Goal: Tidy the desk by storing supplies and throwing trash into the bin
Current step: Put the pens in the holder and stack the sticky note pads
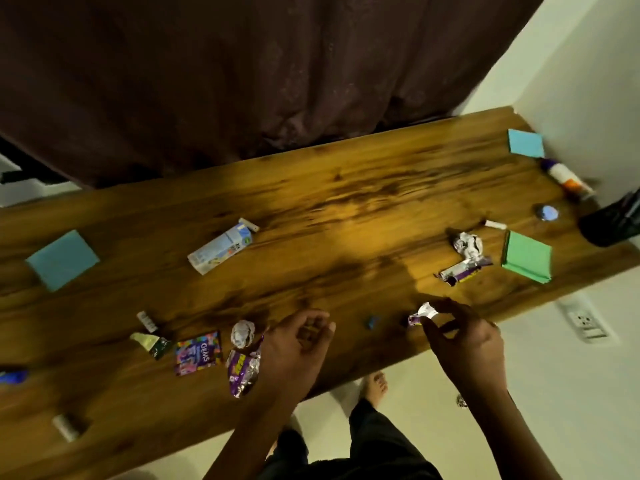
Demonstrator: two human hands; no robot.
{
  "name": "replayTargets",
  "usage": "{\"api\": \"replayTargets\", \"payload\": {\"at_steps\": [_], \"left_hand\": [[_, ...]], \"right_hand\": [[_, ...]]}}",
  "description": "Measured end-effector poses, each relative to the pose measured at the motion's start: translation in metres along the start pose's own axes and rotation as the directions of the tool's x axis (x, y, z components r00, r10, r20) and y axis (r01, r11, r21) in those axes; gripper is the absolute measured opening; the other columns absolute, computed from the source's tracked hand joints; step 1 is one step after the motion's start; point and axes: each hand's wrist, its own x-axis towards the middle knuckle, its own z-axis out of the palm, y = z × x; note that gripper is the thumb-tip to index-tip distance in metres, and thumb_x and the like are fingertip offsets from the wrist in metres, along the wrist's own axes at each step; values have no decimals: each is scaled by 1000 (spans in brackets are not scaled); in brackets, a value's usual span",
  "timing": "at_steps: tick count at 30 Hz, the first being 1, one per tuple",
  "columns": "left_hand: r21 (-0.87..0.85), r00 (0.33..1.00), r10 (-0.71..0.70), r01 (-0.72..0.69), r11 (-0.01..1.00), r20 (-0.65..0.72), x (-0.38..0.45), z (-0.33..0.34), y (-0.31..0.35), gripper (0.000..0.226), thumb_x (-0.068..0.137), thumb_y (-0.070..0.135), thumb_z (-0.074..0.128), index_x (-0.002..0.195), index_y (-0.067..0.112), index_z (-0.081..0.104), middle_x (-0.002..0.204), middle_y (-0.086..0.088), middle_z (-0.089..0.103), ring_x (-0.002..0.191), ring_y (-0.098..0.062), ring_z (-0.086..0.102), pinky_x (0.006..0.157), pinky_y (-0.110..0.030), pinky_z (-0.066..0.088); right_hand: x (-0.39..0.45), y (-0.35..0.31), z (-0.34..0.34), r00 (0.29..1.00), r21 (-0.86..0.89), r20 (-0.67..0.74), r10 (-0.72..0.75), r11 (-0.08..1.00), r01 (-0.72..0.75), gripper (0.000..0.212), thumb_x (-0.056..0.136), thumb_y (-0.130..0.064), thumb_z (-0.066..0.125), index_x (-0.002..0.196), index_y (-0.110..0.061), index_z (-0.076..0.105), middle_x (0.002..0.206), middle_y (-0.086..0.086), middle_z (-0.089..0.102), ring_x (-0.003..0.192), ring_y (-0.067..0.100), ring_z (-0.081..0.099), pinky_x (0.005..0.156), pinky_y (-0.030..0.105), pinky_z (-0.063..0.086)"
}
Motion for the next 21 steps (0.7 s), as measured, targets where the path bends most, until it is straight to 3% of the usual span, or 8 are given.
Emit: {"api": "replayTargets", "payload": {"at_steps": [3,6,9,11,15,18,20,21], "left_hand": [[129,999,-12,6,992,47,3,27,9,28,86,59,68,107,40,70,95,26,73,87,10,68,73,-13,56],[316,987,-66,16,949,148,12,63,20,42,88,55,69,128,42,61,122,24,64,106,4,63,93,-23,56],[550,958,-155,-4,835,242,24,104,23,67,92,54,64,151,45,34,150,11,42,133,-13,49,111,-36,47],[676,951,-191,-24,736,242,30,122,21,67,96,51,58,154,46,26,156,5,30,138,-18,44,114,-40,44],[645,963,-208,51,762,170,38,140,30,34,100,38,55,134,38,58,139,7,56,116,-13,59,104,-30,49],[599,976,-202,114,793,82,41,144,39,29,96,37,66,125,37,67,122,8,69,95,-7,64,86,-17,51],[549,983,-179,129,826,38,43,150,54,25,93,40,71,117,38,70,106,16,69,77,4,56,70,-7,42],[506,985,-170,140,851,13,44,152,61,22,91,40,73,113,39,72,101,20,67,75,6,54,71,-7,41]], "right_hand": [[18,19,-2,998,-14,56,-23,1000,24,31,81,-14,82,111,-18,73,93,-1,77,63,-8,55,61,-5,40],[42,36,-6,985,-27,160,-69,997,74,33,86,-23,79,118,-19,71,106,-3,75,68,-7,59,55,4,43],[63,54,-16,972,-8,196,-131,991,135,36,86,-26,78,120,-20,70,112,-7,74,80,0,65,67,11,47],[76,66,-25,968,3,211,-139,990,141,36,85,-22,78,120,-19,70,111,-6,74,80,-1,63,66,6,41],[101,97,-48,970,2,217,-105,994,108,33,84,-25,80,115,-19,73,96,-3,75,71,4,64,60,9,39],[117,116,-63,974,11,214,-79,997,78,28,84,-27,79,110,-20,74,97,-6,75,71,3,64,58,9,38],[126,129,-72,980,16,193,-46,999,44,28,85,-24,78,112,-21,73,101,-8,75,71,-1,62,58,6,36],[131,134,-75,983,20,184,-25,1000,22,29,85,-23,78,113,-22,73,102,-8,74,71,-3,60,58,6,35]]}}
